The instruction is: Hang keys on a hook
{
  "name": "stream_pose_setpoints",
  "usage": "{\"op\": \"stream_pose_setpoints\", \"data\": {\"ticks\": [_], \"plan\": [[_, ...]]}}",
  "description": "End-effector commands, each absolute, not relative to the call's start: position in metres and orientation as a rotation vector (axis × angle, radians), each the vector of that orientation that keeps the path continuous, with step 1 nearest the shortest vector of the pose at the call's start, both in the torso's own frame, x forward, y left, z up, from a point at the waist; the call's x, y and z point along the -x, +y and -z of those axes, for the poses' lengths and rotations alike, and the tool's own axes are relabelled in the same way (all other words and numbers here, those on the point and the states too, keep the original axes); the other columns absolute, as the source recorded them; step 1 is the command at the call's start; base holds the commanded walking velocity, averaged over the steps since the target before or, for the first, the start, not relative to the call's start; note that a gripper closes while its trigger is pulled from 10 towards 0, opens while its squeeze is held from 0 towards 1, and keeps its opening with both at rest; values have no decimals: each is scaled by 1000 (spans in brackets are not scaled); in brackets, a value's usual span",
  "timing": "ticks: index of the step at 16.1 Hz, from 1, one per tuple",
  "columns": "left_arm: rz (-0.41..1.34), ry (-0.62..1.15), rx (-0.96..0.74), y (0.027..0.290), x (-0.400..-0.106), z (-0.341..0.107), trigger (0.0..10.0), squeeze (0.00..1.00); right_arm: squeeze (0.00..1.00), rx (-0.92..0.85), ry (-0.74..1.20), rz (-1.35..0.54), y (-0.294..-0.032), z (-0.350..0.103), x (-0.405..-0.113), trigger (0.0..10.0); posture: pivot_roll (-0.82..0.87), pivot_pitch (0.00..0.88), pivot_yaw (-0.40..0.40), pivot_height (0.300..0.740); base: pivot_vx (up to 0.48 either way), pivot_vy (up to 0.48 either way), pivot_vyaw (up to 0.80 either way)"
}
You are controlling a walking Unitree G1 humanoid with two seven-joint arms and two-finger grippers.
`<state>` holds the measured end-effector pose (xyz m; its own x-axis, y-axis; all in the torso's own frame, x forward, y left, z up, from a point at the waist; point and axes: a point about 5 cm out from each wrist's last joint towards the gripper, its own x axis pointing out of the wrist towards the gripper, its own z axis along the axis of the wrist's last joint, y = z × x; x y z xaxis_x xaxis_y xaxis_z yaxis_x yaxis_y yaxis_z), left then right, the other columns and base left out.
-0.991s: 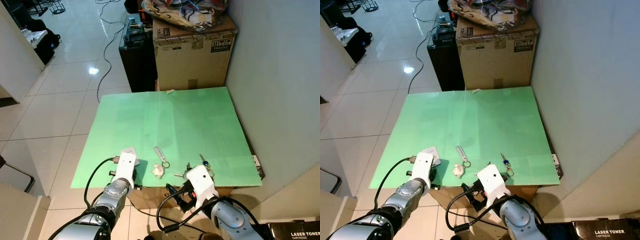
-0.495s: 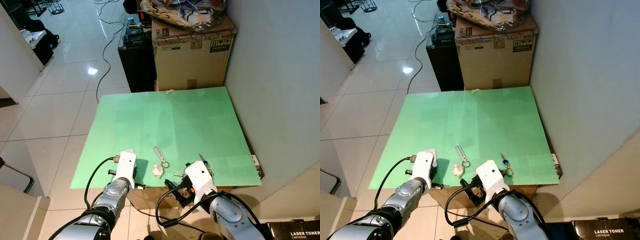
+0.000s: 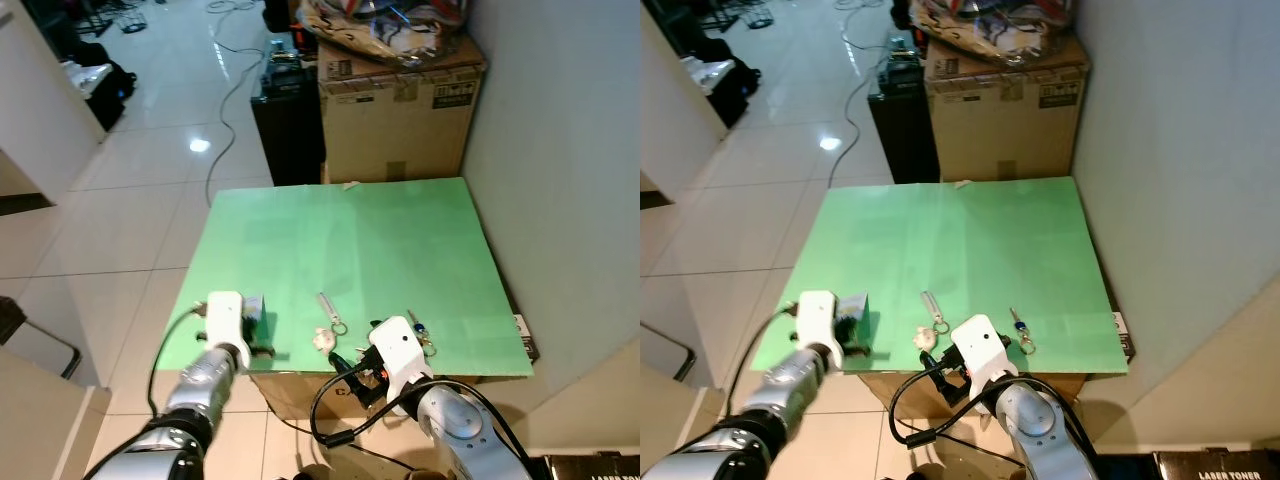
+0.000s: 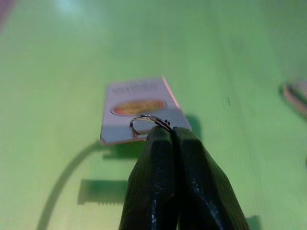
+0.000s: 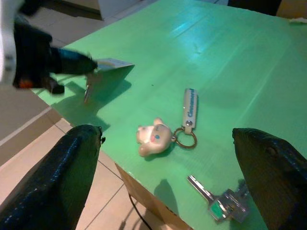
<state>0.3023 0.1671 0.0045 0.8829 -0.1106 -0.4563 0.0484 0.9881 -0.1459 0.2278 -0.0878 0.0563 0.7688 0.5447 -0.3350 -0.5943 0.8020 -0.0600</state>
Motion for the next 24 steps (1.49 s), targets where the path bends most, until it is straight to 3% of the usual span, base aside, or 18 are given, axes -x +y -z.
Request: {"op": "stream_pose_setpoints", "data": {"ticks": [1,8,12,22,23,24], "plan": [[64,431,157,179,-305,-12,0,0,0,150,307,-620,-86,-56,-229,10000,-306,50,190,740,0,0,0],[187,184,202,175,-321,-57,0,0,0,102,270,-557,-91,-62,-241,10000,-280,20,182,740,0,0,0],[244,25,161,169,-326,-94,0,0,0,32,105,-425,-103,-100,-269,10000,-259,0,168,740,0,0,0],[210,-33,145,172,-307,-117,0,0,0,22,32,-451,-97,-119,-286,10000,-202,0,122,740,0,0,0],[191,-16,136,172,-307,-115,10000,0,0,22,30,-455,-95,-120,-288,10000,-200,0,121,740,0,0,0],[185,-13,133,172,-307,-114,10000,0,0,22,30,-456,-95,-120,-289,10000,-200,0,120,740,0,0,0]]}}
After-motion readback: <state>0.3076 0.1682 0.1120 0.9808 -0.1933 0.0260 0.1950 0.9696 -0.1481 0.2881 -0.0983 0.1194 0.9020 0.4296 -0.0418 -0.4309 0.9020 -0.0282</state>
